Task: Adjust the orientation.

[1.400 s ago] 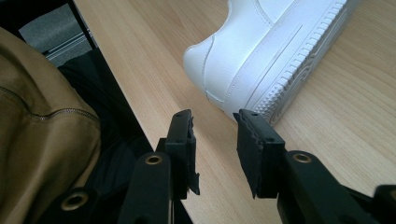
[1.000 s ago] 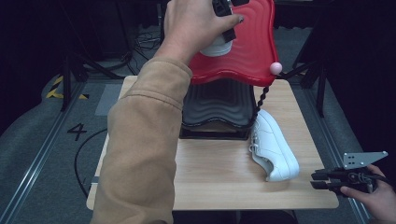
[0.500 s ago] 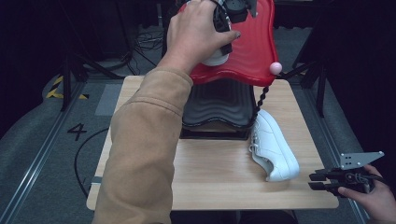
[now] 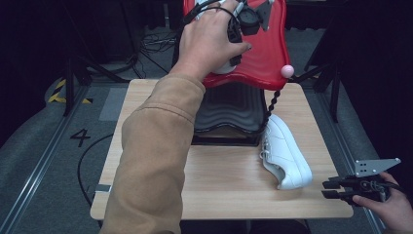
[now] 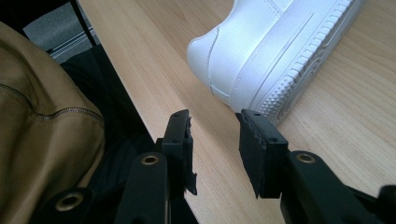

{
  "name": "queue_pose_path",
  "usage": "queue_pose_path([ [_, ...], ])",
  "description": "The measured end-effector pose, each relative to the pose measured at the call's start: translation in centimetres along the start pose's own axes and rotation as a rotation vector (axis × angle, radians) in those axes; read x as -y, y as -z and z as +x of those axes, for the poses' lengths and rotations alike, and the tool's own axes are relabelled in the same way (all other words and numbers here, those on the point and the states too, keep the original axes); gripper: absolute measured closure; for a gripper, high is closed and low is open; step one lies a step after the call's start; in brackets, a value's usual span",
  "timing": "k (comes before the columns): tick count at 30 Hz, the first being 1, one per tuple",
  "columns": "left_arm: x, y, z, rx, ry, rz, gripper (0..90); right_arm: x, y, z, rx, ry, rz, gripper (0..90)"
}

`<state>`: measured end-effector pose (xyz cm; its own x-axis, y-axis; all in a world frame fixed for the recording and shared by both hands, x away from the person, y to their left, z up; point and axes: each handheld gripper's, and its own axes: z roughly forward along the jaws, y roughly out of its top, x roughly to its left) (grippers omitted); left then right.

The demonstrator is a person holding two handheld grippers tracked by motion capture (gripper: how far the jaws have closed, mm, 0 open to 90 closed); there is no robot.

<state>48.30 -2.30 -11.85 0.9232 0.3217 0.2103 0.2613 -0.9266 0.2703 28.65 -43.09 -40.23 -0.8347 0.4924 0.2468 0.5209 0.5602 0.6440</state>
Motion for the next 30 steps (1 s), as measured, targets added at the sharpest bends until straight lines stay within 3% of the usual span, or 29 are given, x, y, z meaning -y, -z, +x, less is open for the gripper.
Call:
queue_pose_path([
  [7, 0.3, 0.0, 0.2, 0.017, 0.013, -0.016, 67.9, 0.0, 0.0, 0.0, 0.001, 0.0, -0.006, 63.8],
  [11, 0.3, 0.4, 0.1, 0.013, 0.026, -0.023, 57.0, -0.1, 0.0, 0.1, 0.001, 0.0, -0.003, 63.8],
  [17, 1.0, 1.9, -0.1, 0.009, 0.039, -0.034, 53.6, -0.1, -0.1, 0.1, 0.002, 0.0, -0.002, 63.4],
  [22, 1.4, 4.1, -1.2, 0.014, 0.012, -0.066, 51.1, -0.2, -0.2, 0.2, -0.001, 0.0, 0.001, 62.7],
  [26, 1.6, 5.4, -2.4, -0.012, -0.003, -0.081, 47.9, -0.4, -0.3, 0.3, -0.005, 0.004, 0.0, 62.6],
  [30, 2.1, 6.5, -3.2, -0.011, -0.014, -0.105, 49.7, -0.5, -0.4, 0.4, -0.005, 0.008, 0.002, 62.7],
])
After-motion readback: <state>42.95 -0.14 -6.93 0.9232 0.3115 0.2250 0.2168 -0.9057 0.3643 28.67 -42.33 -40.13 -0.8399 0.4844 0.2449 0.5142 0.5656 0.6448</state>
